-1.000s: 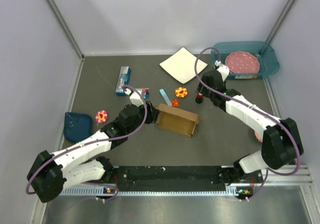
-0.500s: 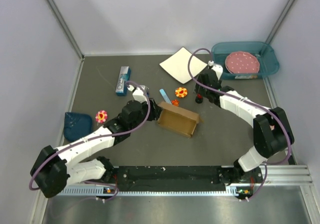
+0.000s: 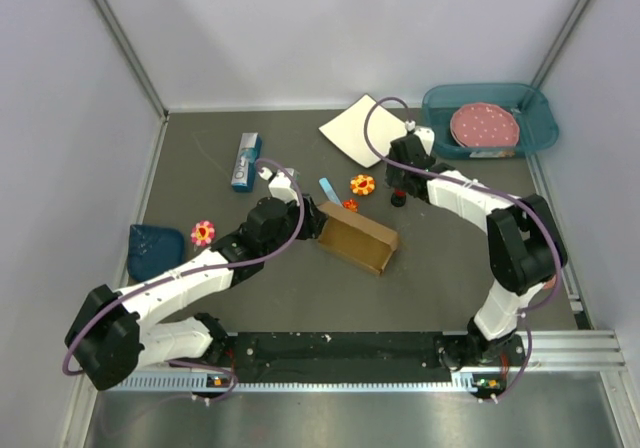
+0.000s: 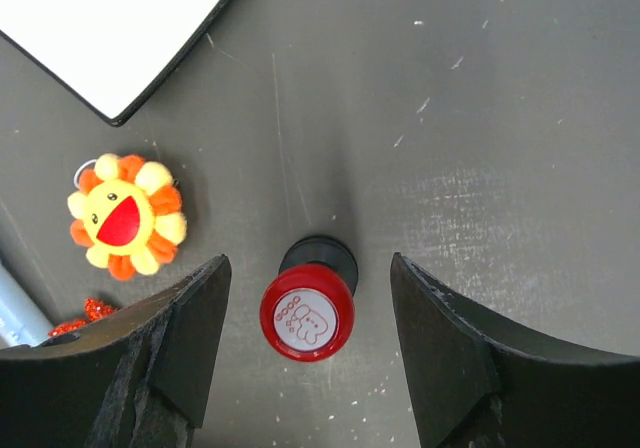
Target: Fold the paper box
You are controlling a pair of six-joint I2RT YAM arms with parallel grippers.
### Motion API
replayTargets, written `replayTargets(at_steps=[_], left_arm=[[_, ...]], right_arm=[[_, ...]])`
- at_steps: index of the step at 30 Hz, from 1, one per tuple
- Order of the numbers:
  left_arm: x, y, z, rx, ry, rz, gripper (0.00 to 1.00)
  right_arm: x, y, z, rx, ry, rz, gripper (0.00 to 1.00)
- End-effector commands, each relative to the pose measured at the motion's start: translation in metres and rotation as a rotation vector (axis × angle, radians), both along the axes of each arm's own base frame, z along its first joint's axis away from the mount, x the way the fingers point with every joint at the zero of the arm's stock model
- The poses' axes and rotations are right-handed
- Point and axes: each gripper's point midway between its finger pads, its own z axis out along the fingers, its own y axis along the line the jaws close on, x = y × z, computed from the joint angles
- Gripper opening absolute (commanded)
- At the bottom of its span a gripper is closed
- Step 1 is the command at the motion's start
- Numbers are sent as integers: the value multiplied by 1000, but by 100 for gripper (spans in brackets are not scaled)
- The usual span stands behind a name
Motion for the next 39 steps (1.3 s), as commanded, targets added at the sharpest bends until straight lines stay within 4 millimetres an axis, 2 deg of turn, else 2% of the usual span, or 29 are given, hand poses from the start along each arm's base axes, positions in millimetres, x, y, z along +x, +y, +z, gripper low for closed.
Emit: replayTargets(at_steps=[1, 6, 9, 15, 17, 21, 23, 24, 25, 27, 28, 29, 31, 32, 34, 35, 38, 39], left_arm=[[9, -9, 31, -58, -69, -10, 53], [9, -11, 30, -61, -65, -15, 53], [9, -10, 29, -59, -65, -13, 53], [9, -10, 27, -63, -58, -9, 53], [9, -10, 26, -62, -57, -11, 53], [8, -11, 25, -64, -55, -15, 53], [9, -10, 24, -62, -55, -12, 53], [9, -10, 24, -62, -55, -12, 54], [9, -10, 24, -62, -55, -12, 54], [9, -11, 23, -64, -54, -16, 54], [9, -12, 23, -64, -54, -16, 54], [9, -12, 22, -64, -52, -16, 54], [9, -13, 22, -68, -51, -21, 54], [10, -14, 21, -67, -47, -22, 54], [10, -15, 22, -70, -49, -24, 54], [10, -15, 21, -68, -48, -25, 54], [11, -15, 21, -67, -47, -21, 54], [12, -15, 18, -64, -42, -19, 54]], right_arm=[[14, -7, 12, -17, -27, -22, 66], [12, -7, 3, -22, -4, -18, 60], [12, -5, 2, -18, 3, -10, 52], [10, -3, 3, -8, 5, 2, 27], [8, -3, 4, -5, 3, 2, 23], [2, -7, 19, 0, -18, -7, 14], [-7, -12, 41, 21, -55, -16, 13], [-13, -13, 47, 37, -60, -25, 12], [-24, -14, 66, 74, -95, -13, 11], [-41, -10, 83, 113, -129, 16, 10], [-52, -8, 86, 120, -129, 42, 9], [-64, -7, 107, 138, -173, 62, 9], [-88, 1, 112, 120, -167, 129, 6], [-101, 1, 132, 139, -215, 157, 5], [-126, 14, 136, 154, -215, 262, 5], [-138, 15, 150, 177, -250, 293, 5], [-166, 28, 155, 222, -240, 392, 4], [-175, 30, 164, 244, -260, 422, 4]])
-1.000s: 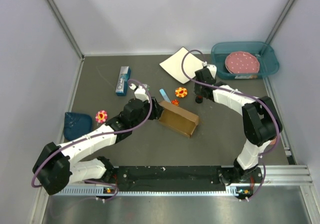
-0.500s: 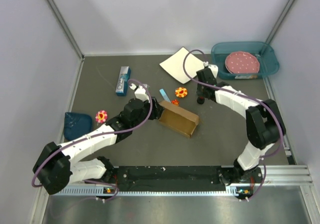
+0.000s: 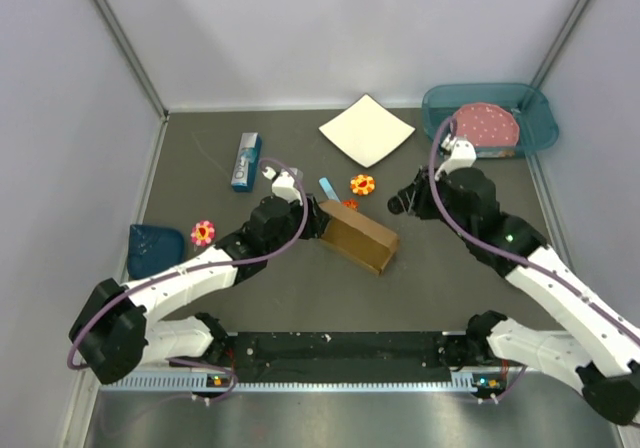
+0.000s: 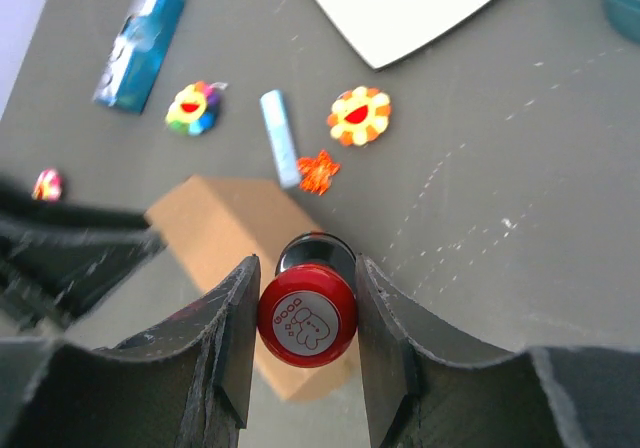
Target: Fold the paper box
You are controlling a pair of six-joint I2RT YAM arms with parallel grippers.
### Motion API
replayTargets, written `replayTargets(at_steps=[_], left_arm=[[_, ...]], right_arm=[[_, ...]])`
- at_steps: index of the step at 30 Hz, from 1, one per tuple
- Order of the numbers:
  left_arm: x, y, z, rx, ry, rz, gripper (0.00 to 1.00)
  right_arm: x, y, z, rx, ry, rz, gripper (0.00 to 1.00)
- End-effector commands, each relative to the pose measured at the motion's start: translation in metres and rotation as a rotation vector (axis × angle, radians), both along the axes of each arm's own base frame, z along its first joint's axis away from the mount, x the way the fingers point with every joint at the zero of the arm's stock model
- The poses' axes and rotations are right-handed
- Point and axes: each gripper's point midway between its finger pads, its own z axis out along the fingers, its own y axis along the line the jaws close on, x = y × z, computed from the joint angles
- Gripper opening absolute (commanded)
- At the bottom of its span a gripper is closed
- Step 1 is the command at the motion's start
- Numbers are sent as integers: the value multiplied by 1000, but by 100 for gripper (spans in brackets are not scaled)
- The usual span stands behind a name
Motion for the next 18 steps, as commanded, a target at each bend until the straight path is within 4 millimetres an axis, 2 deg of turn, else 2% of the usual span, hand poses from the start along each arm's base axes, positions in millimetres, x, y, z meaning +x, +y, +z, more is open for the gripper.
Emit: replayTargets(at_steps=[1, 5, 7, 8, 12, 13, 18], left_arm=[[10, -8, 24, -61, -51, 2, 54], [10, -10, 20, -59, -40, -1, 54], [10, -11, 18, -58, -35, -3, 54], [11, -12, 18, -58, -34, -4, 54], [13, -14, 18, -55, -32, -3, 54], [14, -14, 20, -57, -33, -4, 54], [17, -18, 31, -72, -47, -6, 55]], right_arm=[[-44, 18, -2, 6, 29, 186, 4], [-86, 53, 12, 63, 10, 404, 4], [-99, 65, 16, 71, 7, 465, 4], [-111, 76, 16, 65, 3, 523, 4], [-121, 91, 5, 7, -3, 554, 4], [-119, 91, -3, -11, 4, 540, 4], [-119, 96, -15, 9, 13, 534, 4]])
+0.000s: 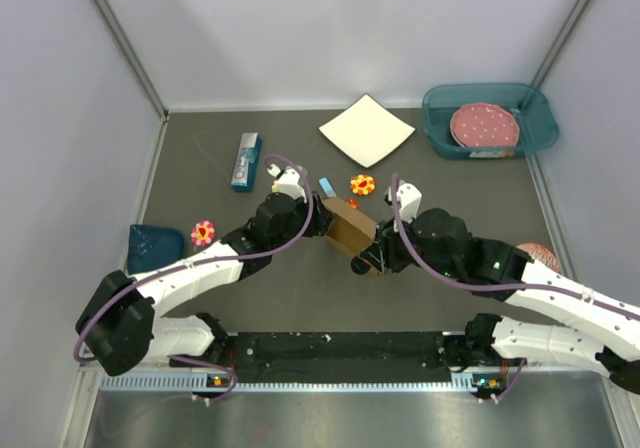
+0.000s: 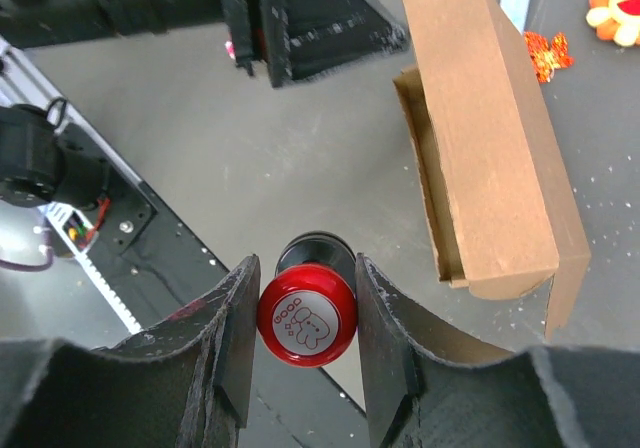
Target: Fold the paper box
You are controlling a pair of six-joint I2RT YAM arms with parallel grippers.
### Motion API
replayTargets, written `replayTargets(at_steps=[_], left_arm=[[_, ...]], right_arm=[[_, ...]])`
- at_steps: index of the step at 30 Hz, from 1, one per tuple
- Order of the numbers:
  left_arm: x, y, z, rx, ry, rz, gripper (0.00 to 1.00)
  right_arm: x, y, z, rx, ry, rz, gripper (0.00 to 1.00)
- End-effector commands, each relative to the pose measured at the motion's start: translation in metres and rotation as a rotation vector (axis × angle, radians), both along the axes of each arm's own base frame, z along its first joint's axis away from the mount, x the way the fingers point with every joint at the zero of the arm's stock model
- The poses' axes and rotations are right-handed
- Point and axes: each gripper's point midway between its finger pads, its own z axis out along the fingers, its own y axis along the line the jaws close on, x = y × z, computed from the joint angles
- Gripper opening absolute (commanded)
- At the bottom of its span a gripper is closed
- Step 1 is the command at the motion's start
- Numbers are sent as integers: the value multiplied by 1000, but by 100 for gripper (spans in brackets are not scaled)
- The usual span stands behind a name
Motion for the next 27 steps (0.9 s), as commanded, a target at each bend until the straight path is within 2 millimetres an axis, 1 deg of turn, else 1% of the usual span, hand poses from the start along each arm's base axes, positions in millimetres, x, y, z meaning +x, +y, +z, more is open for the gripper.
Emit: replayTargets(at_steps=[1, 2, 4, 6, 7, 8, 9, 10, 13, 15, 18, 19, 21, 22, 23, 27], left_arm=[[12, -11, 42, -84, -76, -2, 55], [13, -13, 47, -92, -83, -4, 55], [15, -15, 49, -89, -83, -7, 55], [18, -17, 55, -92, -94, -9, 55], [19, -19, 54, -88, -91, -13, 55], [21, -20, 57, -91, -97, -10, 55], [22, -20, 58, -91, -97, -10, 55], [22, -22, 55, -86, -91, -13, 55], [24, -21, 57, -86, -95, -8, 55], [22, -17, 57, -85, -98, 4, 55], [18, -8, 60, -92, -113, 25, 56], [15, -5, 60, -93, -116, 27, 56], [11, -1, 60, -92, -115, 31, 56], [8, 2, 64, -103, -126, 33, 56], [6, 5, 60, -100, -121, 37, 56], [-2, 14, 55, -100, -120, 45, 56]], right_arm=[[9, 3, 1, 19, -44, -42, 4], [10, 3, -3, 4, -45, -43, 4], [13, 2, -10, -11, -47, -56, 3], [17, 1, -14, -27, -60, -73, 3], [19, 1, -15, -36, -65, -80, 3], [21, 1, -16, -47, -77, -85, 3], [26, -1, -18, -68, -88, -107, 3], [29, -1, -19, -79, -96, -116, 3], [35, -1, -18, -108, -124, -134, 2], [36, 1, -13, -99, -134, -132, 2], [43, 1, -18, -132, -142, -153, 2], [46, 2, -25, -161, -141, -163, 1], [52, -2, -31, -196, -151, -193, 1], [53, -2, -33, -207, -153, -200, 1], [56, -2, -37, -225, -151, -209, 1], [66, -8, -43, -271, -170, -269, 1]])
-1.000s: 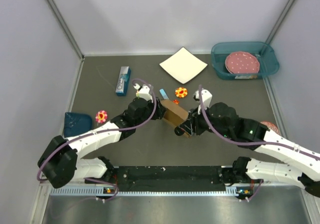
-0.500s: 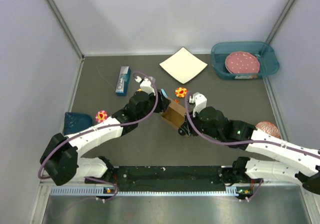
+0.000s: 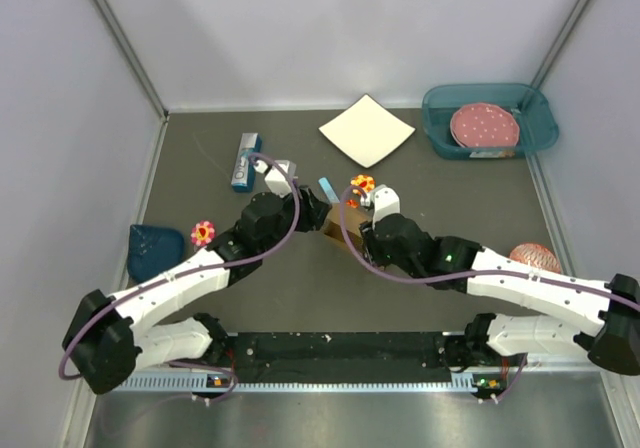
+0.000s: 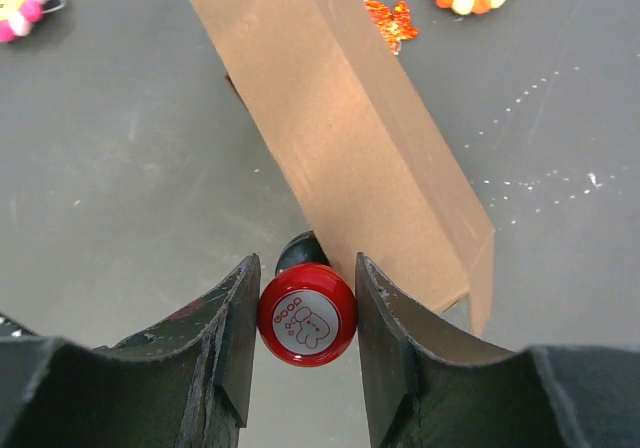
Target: Fold the paper box
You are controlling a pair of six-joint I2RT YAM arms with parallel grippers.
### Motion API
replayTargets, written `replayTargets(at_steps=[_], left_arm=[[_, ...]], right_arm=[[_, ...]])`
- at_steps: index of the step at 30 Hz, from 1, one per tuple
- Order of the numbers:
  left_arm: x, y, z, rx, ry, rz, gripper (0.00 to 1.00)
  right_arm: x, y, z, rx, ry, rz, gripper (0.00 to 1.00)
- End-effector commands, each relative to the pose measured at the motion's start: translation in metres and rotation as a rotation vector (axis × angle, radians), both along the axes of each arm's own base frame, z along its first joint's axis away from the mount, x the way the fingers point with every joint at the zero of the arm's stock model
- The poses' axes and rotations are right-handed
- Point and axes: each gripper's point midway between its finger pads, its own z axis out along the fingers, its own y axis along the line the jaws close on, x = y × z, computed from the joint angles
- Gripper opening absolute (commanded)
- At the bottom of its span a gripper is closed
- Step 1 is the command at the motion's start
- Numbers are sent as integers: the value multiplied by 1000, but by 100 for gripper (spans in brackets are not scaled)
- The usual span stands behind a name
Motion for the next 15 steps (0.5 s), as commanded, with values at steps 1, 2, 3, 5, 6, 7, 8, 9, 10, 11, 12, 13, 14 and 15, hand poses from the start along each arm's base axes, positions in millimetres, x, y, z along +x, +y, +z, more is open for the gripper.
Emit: replayTargets(at_steps=[1, 2, 3, 5, 6, 7, 8, 9, 10, 11, 12, 13, 14, 15], left_arm=[[-7, 12, 3, -21, -19, 19, 56], [-10, 13, 3, -25, -18, 13, 56], [-14, 15, 4, -37, -22, 7, 56], [-23, 13, -3, -52, -16, -30, 55], [-28, 11, -3, -66, -15, -56, 54], [-36, 7, -12, -72, 4, -94, 54], [-40, 5, -16, -83, 18, -109, 53], [-41, 4, -21, -88, 30, -117, 52], [-47, 3, -33, -84, 56, -137, 52], [-51, -1, -33, -107, 59, -160, 52], [-52, -3, -41, -106, 78, -164, 51], [-55, -4, -48, -106, 93, -173, 51], [-57, -7, -48, -113, 95, -188, 51], [-58, -9, -54, -104, 110, -195, 51]], right_arm=[[20, 2, 28, 24, -107, -80, 1], [23, -1, 30, 18, -121, -101, 1], [24, -2, 31, 17, -126, -113, 1], [28, -6, 34, 8, -145, -139, 1], [29, -6, 35, 4, -149, -141, 1], [30, -7, 36, 2, -154, -143, 1], [31, -6, 39, 4, -159, -146, 1], [32, -7, 38, -1, -160, -151, 1], [33, -7, 39, -5, -167, -155, 2], [35, -9, 42, -11, -180, -167, 2], [37, -10, 42, -19, -187, -177, 2], [39, -11, 40, -43, -193, -182, 2], [43, -14, 43, -52, -210, -203, 2], [44, -16, 42, -71, -219, -212, 2]])
